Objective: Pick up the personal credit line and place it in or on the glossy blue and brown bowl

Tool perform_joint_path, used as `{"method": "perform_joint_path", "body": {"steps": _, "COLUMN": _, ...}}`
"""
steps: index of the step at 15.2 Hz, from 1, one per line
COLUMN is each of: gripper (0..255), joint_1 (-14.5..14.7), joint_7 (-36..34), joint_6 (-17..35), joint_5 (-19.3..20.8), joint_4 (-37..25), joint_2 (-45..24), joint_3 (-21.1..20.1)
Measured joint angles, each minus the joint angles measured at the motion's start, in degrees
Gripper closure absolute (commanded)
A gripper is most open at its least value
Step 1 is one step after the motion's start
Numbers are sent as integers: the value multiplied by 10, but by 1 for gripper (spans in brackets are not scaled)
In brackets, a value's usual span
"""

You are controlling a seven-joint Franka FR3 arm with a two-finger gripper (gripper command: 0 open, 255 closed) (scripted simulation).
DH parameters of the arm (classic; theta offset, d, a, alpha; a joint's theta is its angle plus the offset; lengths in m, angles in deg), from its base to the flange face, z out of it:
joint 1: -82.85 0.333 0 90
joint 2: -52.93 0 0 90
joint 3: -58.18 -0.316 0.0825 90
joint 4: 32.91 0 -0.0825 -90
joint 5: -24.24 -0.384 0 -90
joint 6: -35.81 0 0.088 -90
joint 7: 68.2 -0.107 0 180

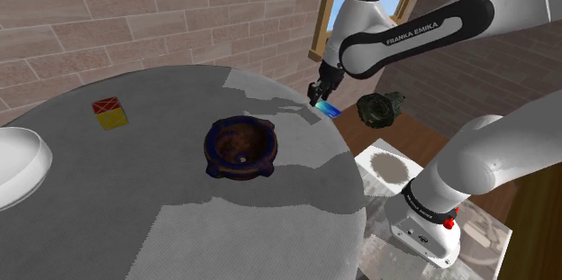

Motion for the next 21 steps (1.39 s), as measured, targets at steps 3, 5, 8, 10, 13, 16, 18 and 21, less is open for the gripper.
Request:
{"method": "perform_joint_path", "body": {"steps": 3, "gripper": 255, "joint_1": 0, "joint_7": 4, "joint_6": -26, "joint_5": -1, "joint_4": -11, "joint_2": 15, "joint_3": 3}}
{"method": "perform_joint_path", "body": {"steps": 5, "gripper": 255, "joint_1": 1, "joint_7": 4, "joint_6": -45, "joint_5": -2, "joint_4": -21, "joint_2": 25, "joint_3": 4}}
{"method": "perform_joint_path", "body": {"steps": 8, "gripper": 255, "joint_1": 2, "joint_7": 7, "joint_6": -71, "joint_5": -3, "joint_4": -33, "joint_2": 38, "joint_3": 6}}
{"method": "perform_joint_path", "body": {"steps": 10, "gripper": 255, "joint_1": 2, "joint_7": 8, "joint_6": -89, "joint_5": -4, "joint_4": -44, "joint_2": 45, "joint_3": 7}}
{"method": "perform_joint_path", "body": {"steps": 13, "gripper": 255, "joint_1": 3, "joint_7": 8, "joint_6": -117, "joint_5": -4, "joint_4": -62, "joint_2": 56, "joint_3": 7}}
{"method": "perform_joint_path", "body": {"steps": 16, "gripper": 255, "joint_1": 3, "joint_7": 10, "joint_6": -143, "joint_5": -5, "joint_4": -78, "joint_2": 66, "joint_3": 9}}
{"method": "perform_joint_path", "body": {"steps": 18, "gripper": 255, "joint_1": 3, "joint_7": 10, "joint_6": -159, "joint_5": -5, "joint_4": -90, "joint_2": 70, "joint_3": 10}}
{"method": "perform_joint_path", "body": {"steps": 21, "gripper": 255, "joint_1": 3, "joint_7": 12, "joint_6": -185, "joint_5": -5, "joint_4": -111, "joint_2": 74, "joint_3": 11}}
